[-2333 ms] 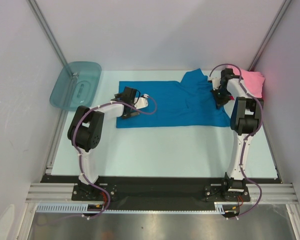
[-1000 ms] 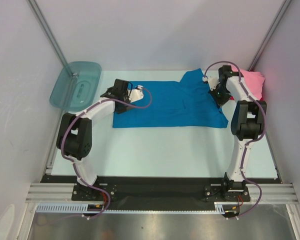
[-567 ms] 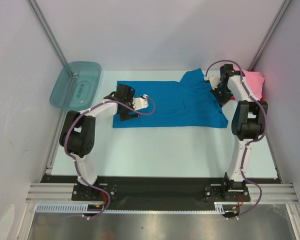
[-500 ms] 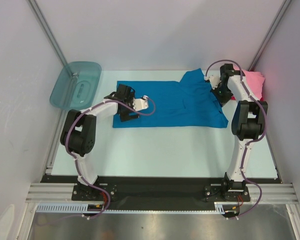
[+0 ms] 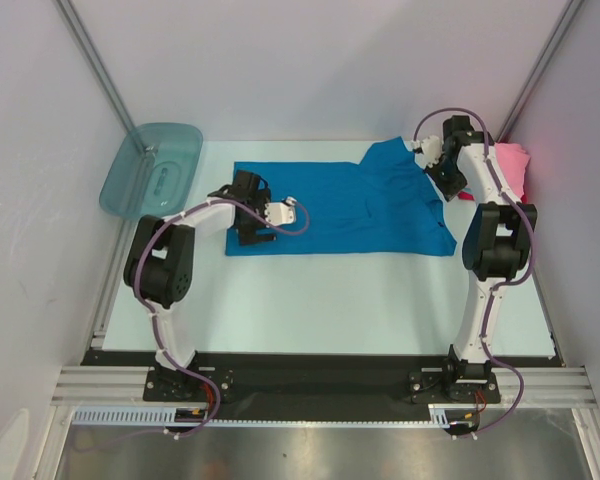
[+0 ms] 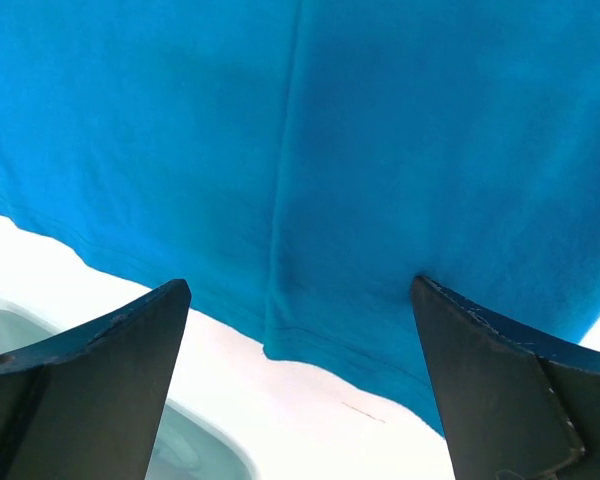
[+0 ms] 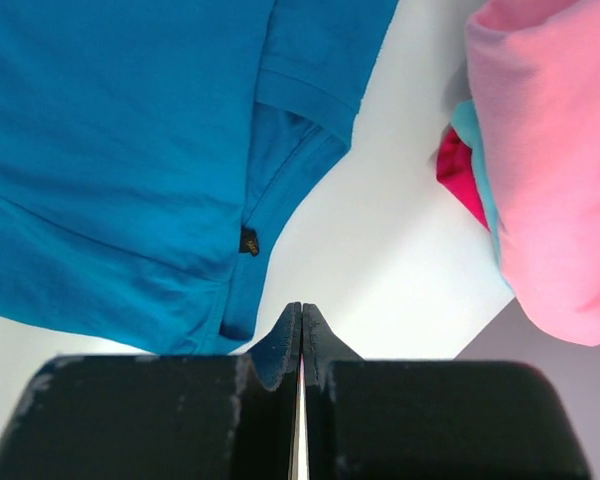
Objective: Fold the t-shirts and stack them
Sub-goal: Fold the tshirt
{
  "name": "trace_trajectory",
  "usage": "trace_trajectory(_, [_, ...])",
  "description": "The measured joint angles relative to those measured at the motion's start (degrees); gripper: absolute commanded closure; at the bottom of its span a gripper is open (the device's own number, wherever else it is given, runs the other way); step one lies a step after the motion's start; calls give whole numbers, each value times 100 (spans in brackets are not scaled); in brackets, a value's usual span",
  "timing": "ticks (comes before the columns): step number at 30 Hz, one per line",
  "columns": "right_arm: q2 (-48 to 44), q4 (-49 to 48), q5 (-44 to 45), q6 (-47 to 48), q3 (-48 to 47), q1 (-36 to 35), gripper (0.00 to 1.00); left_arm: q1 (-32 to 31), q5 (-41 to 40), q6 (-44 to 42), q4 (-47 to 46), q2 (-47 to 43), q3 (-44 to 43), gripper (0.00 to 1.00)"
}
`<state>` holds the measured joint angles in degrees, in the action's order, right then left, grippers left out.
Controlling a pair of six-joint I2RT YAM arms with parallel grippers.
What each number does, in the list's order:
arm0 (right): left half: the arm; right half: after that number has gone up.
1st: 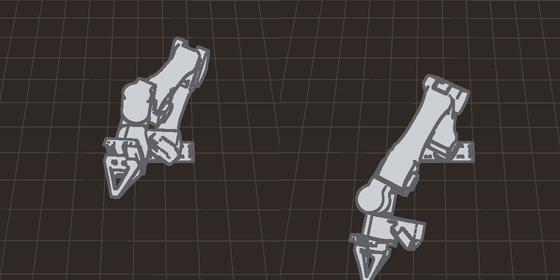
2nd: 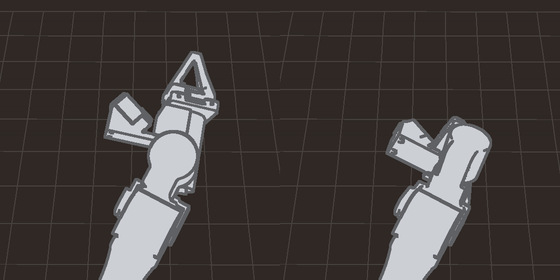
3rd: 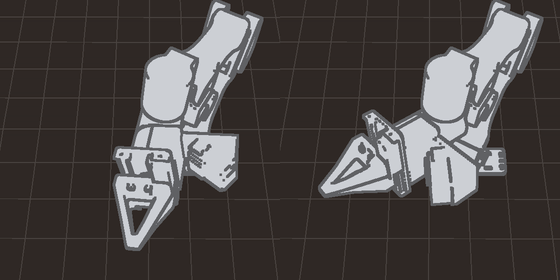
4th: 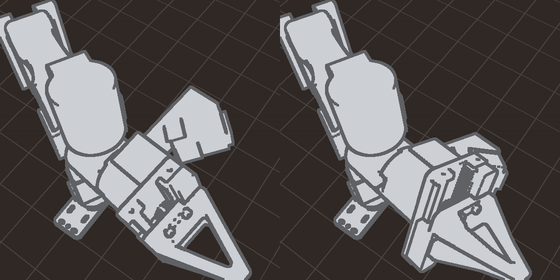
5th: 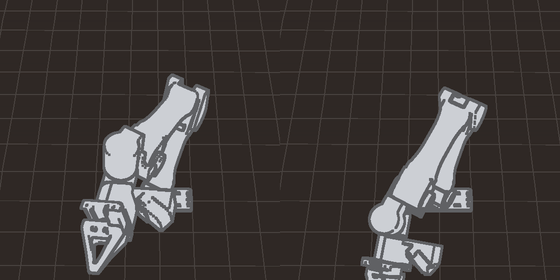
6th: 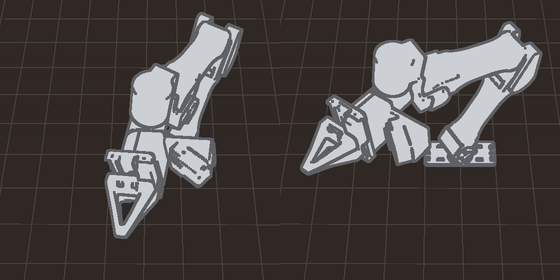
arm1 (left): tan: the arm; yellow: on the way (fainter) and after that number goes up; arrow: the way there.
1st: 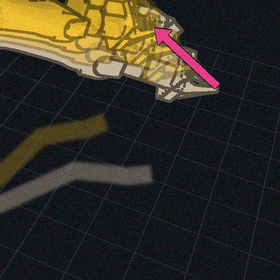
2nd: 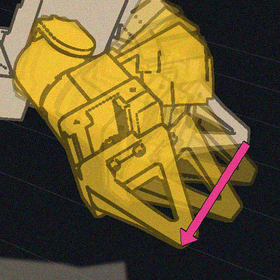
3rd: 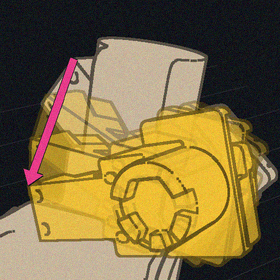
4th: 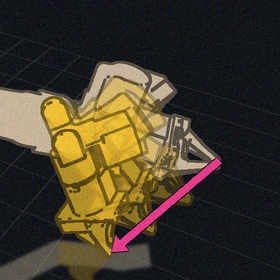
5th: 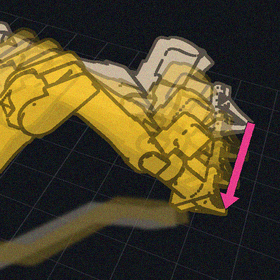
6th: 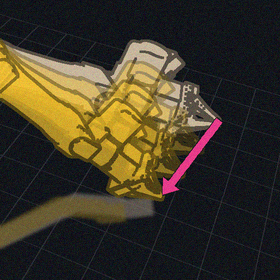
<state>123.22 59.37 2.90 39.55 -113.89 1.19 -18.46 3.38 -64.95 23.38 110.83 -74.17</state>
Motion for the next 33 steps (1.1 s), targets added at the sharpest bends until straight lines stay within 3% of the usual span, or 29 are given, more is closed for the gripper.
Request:
trace_trajectory(15, [234,52,140,2,-280,0,99,378,-85,-706,407,-337,411,0])
trace_trajectory(33, [302,85,116,-4,-280,15,98,452,-588,-723,616,-146,203,0])
